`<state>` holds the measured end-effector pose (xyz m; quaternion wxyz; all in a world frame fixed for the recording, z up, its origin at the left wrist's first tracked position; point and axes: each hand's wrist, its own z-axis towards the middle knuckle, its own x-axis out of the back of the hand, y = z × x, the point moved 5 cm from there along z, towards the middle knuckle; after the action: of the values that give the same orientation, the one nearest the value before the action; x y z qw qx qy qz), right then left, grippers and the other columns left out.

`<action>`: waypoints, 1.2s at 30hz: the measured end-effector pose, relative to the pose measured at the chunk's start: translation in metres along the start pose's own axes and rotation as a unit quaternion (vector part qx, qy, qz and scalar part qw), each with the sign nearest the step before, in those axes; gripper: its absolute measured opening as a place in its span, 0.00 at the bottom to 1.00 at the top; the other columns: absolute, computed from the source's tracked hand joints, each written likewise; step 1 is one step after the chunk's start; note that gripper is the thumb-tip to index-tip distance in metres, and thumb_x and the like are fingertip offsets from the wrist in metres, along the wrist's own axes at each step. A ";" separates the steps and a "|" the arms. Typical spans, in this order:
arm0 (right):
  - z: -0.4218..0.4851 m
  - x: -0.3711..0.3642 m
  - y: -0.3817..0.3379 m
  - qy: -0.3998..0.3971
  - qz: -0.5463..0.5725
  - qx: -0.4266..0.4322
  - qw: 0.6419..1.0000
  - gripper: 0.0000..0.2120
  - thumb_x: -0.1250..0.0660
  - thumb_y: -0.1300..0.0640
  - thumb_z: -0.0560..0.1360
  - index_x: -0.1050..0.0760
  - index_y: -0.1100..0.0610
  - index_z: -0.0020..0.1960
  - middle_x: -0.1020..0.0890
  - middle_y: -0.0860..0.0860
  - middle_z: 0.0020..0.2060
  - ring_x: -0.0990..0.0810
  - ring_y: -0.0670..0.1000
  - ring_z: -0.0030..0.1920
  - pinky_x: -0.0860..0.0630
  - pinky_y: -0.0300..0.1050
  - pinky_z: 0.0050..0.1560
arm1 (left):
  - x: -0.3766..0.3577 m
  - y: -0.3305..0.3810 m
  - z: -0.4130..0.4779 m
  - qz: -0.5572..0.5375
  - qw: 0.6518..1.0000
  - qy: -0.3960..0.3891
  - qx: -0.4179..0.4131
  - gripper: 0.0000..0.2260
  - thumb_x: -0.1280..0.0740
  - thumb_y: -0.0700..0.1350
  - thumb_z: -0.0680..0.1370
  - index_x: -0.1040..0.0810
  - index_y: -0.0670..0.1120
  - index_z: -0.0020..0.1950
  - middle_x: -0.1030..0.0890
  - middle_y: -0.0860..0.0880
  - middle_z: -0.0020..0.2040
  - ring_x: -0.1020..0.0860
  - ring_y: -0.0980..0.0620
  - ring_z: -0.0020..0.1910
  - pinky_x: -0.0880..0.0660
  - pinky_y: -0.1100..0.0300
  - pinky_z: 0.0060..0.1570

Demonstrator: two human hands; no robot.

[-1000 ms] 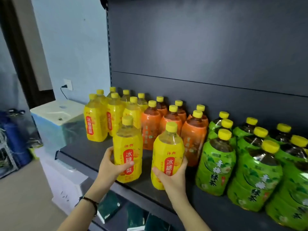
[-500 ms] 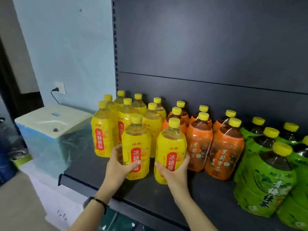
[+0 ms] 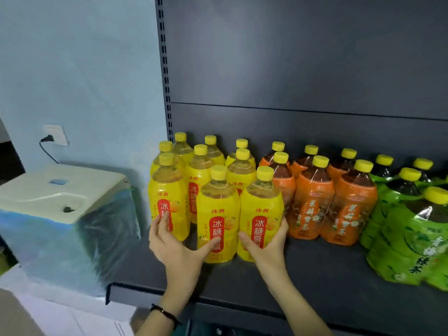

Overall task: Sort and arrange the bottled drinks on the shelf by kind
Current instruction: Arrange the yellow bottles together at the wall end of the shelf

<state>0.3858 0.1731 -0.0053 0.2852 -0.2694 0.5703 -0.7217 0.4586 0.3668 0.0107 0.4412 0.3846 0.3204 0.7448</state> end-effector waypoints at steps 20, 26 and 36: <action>-0.008 -0.051 -0.011 -0.076 -0.033 0.032 0.996 0.39 0.35 0.39 0.71 0.64 0.27 0.63 0.51 0.39 0.70 0.48 0.48 0.74 0.45 0.49 0.74 | 0.024 -0.047 0.064 -0.037 0.995 -0.090 0.039 0.61 0.26 0.69 0.50 0.44 0.42 0.74 0.32 0.39 0.68 0.34 0.40 0.68 0.33 0.37 0.64; -0.003 -0.050 -0.011 -0.065 -0.033 0.021 0.997 0.40 0.32 0.45 0.71 0.59 0.34 0.68 0.41 0.46 0.72 0.36 0.47 0.69 0.33 0.37 0.66 | 0.031 -0.051 0.069 -0.015 0.995 -0.092 0.039 0.58 0.24 0.67 0.51 0.40 0.43 0.73 0.30 0.41 0.65 0.31 0.41 0.66 0.30 0.38 0.61; -0.009 -0.033 -0.015 -0.032 -0.007 0.018 0.999 0.35 0.26 0.55 0.71 0.43 0.44 0.70 0.27 0.37 0.58 0.27 0.35 0.57 0.29 0.24 0.48 | 0.063 -0.080 0.046 -0.078 0.988 -0.121 0.063 0.12 0.29 0.43 0.74 0.25 0.44 0.56 0.21 0.46 0.51 0.22 0.45 0.52 0.30 0.57 0.47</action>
<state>0.4002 0.2056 0.0049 0.3026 -0.2913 0.5461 -0.7248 0.5117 0.4625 -0.0135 0.5087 0.4728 0.3399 0.6342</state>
